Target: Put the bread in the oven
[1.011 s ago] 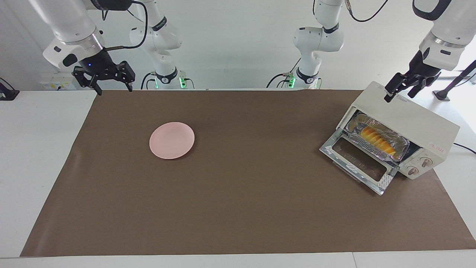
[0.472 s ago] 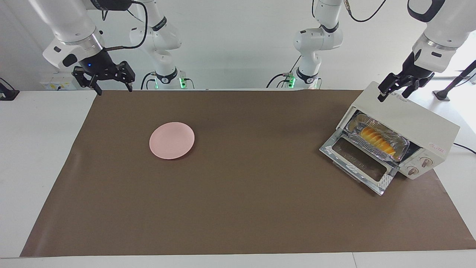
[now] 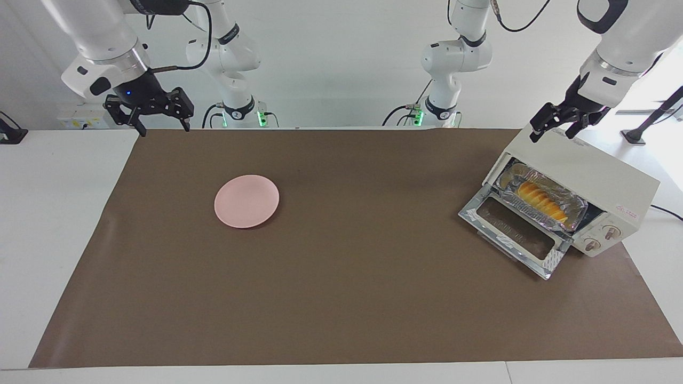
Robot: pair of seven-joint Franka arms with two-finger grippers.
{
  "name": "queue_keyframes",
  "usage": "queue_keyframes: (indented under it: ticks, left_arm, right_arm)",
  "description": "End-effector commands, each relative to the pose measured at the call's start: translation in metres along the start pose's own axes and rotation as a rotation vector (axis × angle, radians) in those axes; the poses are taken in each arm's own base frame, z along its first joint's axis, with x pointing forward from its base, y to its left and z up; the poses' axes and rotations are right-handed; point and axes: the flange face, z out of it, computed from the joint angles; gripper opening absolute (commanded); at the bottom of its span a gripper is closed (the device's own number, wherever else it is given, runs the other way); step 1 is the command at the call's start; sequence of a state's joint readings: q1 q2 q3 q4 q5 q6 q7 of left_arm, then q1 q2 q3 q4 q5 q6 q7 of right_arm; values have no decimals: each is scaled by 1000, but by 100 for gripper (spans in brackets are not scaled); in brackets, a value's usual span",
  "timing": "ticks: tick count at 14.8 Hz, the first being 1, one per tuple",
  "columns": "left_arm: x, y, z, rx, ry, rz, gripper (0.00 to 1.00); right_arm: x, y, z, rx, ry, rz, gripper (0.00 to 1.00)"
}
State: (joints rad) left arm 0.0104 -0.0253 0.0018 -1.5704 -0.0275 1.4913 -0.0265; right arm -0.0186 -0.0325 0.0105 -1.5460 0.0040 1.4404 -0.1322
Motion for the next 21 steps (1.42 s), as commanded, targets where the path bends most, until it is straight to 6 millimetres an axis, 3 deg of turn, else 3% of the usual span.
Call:
queue_keyframes:
  ticks: [1,21]
  left_arm:
    - [-12,4,5,3,-17,35,100]
    - [-16,5,6,1,-23,133,100]
  right_arm:
    - [-9,-1,-1,10,-7,11,100]
    - [-9,-1,-1,10,-7,11,100]
